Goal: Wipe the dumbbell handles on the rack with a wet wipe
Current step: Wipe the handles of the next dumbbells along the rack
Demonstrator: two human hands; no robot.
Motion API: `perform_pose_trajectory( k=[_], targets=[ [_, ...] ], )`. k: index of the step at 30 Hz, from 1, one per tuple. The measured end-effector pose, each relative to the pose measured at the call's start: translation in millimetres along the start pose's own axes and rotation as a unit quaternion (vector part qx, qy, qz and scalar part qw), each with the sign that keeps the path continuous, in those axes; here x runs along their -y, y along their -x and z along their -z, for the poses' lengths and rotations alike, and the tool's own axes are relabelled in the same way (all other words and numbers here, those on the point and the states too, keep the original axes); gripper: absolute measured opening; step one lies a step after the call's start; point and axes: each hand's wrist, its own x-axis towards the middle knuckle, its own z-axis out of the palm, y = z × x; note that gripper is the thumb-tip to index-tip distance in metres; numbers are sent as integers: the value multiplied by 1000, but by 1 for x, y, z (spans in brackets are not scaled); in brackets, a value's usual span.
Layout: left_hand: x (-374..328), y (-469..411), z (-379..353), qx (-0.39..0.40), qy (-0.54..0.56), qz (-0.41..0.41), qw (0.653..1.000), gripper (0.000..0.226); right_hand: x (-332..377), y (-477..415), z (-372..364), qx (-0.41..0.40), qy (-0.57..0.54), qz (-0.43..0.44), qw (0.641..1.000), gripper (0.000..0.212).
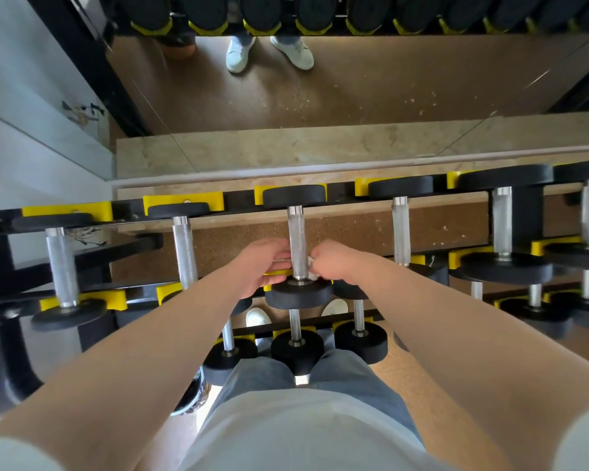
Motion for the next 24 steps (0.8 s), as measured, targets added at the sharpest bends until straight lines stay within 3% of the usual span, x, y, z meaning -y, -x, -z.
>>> perform_pose_trajectory(
  k=[1,3,5,7,9,12,16,18,21,24],
  targets=[
    [1,-1,-1,-4,-8,-7,1000,25,0,-2,-1,-7,-17,0,1000,14],
    [2,-3,0,-5,-15,-13,1000,25,1,-13,3,-49,-194,-30,979,14],
    [2,-3,0,-3,-20,-17,1000,24,8,-22,12,-104,-420,-32,901,19],
    [2,-3,1,-4,-26,-18,999,21,14,-26,21,-136,-529,-3,837,20],
    [2,-4,1,-8,-32,-20,999,21,15,-20,21,-148,-501,21,853,27],
    [1,-6,-1,-12,-30,-22,999,24,3,0,7,-159,-337,15,928,27],
    [1,-8,-9,-25,-42,-32,998,36,-13,23,-8,-86,-95,29,991,23],
    [-2,-12,-17,-52,-76,-47,995,45,-12,30,-8,-93,-47,38,994,11],
    [-9,-21,-27,-101,-123,-61,985,47,-9,33,-9,-116,-78,32,990,13],
    [-12,-28,-33,-134,-152,-78,976,56,-11,32,-8,-135,-121,20,983,30]
  ],
)
